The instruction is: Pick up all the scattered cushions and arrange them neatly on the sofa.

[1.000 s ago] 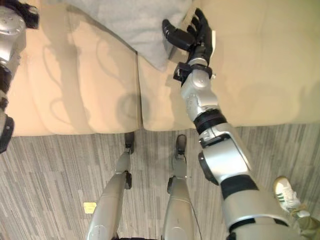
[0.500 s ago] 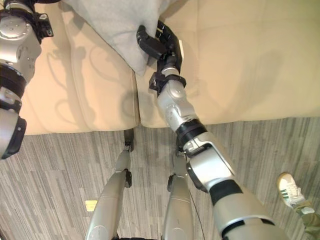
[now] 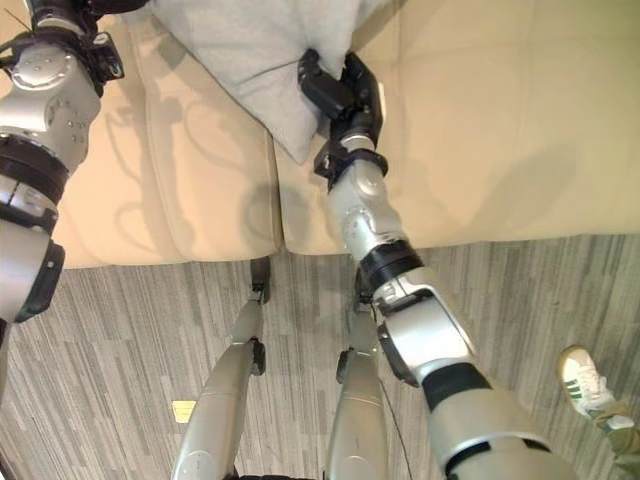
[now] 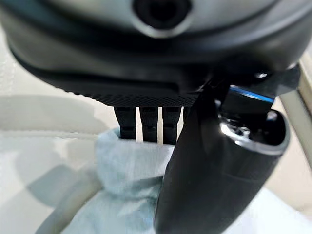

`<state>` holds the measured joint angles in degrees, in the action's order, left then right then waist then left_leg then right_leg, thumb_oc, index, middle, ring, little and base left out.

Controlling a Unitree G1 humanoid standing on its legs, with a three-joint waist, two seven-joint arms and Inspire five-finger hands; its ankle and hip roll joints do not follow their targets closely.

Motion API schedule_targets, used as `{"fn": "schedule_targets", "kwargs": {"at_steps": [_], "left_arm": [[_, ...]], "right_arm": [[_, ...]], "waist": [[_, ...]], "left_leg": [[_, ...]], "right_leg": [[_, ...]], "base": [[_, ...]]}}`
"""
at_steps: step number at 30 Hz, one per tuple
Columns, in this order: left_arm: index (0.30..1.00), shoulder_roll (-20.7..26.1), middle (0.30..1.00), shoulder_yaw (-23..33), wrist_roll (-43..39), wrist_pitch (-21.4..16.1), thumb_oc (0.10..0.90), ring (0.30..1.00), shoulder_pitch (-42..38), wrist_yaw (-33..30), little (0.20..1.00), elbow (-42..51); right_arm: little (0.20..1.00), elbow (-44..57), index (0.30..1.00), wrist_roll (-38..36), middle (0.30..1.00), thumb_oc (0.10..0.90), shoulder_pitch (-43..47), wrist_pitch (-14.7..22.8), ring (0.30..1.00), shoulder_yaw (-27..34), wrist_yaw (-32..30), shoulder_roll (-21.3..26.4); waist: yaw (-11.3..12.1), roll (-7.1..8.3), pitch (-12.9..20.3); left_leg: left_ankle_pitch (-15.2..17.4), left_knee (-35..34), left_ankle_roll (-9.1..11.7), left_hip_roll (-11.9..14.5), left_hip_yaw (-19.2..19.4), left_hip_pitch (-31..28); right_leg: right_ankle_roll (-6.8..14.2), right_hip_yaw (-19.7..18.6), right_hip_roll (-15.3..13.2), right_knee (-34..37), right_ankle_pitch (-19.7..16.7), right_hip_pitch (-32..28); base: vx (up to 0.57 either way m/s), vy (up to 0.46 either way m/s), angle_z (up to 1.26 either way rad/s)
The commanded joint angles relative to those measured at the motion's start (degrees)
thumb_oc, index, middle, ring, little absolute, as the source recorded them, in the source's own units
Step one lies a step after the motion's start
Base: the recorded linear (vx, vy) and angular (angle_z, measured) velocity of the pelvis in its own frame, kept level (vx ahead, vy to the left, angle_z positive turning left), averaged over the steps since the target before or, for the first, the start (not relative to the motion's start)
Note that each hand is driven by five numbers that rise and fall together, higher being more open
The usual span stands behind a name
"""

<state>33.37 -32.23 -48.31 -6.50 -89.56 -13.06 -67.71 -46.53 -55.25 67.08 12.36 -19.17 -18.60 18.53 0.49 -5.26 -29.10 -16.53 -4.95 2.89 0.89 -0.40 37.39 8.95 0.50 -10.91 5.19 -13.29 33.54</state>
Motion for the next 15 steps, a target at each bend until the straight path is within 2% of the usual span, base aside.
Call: {"fn": "schedule_targets", "kwargs": {"at_steps": [1,2,6,9,10,15], "left_arm": [[0.300,-6.4,0.300,2.7,1.1,-8.2,0.400,0.300,-3.0,4.1,0.300,10.5],[0.300,-7.6,0.300,3.9,1.6,-9.4,0.400,0.300,0.0,3.3,0.300,13.6],[0.300,-10.1,0.300,5.2,3.5,-10.7,0.400,0.300,5.1,1.5,0.300,18.6],[0.300,-11.8,0.300,4.9,4.8,-10.4,0.400,0.300,9.5,1.3,0.300,21.5],[0.300,-12.8,0.300,4.9,5.3,-9.9,0.400,0.300,11.3,1.1,0.300,21.5],[0.300,-15.9,0.300,5.7,5.9,-9.4,0.400,0.300,16.4,0.2,0.300,23.1]], "right_arm": [[0.300,8.7,0.300,7.1,0.300,0.400,5.2,5.7,0.300,-0.6,1.8,-2.1],[0.300,9.3,0.300,11.2,0.300,0.400,4.3,5.3,0.300,0.4,-0.1,-0.7],[0.300,9.4,0.300,16.7,0.300,0.400,2.8,4.4,0.300,2.3,-2.9,1.6],[0.300,9.3,0.300,19.8,0.300,0.400,1.7,3.3,0.300,3.5,-4.2,2.9],[0.300,9.5,0.300,21.4,0.300,0.400,1.0,2.4,0.300,3.2,-4.1,3.1],[0.300,10.7,0.300,23.8,0.300,0.400,-3.3,0.5,0.300,2.9,-3.6,2.6]], "waist": [[-2.4,-2.24,0.8],[-2.5,-2.04,1.6],[-2.4,-1.63,2.8],[-2.4,-0.84,3.7],[-2.5,-0.07,4.1],[-2.5,1.02,5.1]], "left_leg": [[8.6,-0.1,3.3,-0.8,-1.9,-5.0],[9.1,-0.1,3.3,-0.5,-1.7,-6.7],[9.7,0.0,3.1,0.0,-1.7,-9.8],[10.4,0.7,2.8,0.6,-1.5,-12.8],[11.0,1.7,2.6,1.0,-1.4,-14.1],[12.2,3.5,2.1,1.4,-1.3,-15.8]], "right_leg": [[4.1,-1.5,-3.5,-1.8,9.7,-9.0],[4.0,-1.6,-3.5,-2.4,10.4,-10.4],[3.8,-1.3,-3.2,-3.4,11.6,-13.1],[3.5,-1.0,-2.9,-4.6,12.7,-15.7],[3.2,-1.1,-2.8,-5.2,13.3,-17.1],[2.9,-1.2,-2.7,-5.4,13.7,-19.2]], "base": [[0.00,0.000,0.00],[0.00,0.000,0.00],[0.01,-0.005,0.01],[0.00,0.005,-0.02],[0.00,0.006,-0.07],[-0.02,0.001,-0.07]]}}
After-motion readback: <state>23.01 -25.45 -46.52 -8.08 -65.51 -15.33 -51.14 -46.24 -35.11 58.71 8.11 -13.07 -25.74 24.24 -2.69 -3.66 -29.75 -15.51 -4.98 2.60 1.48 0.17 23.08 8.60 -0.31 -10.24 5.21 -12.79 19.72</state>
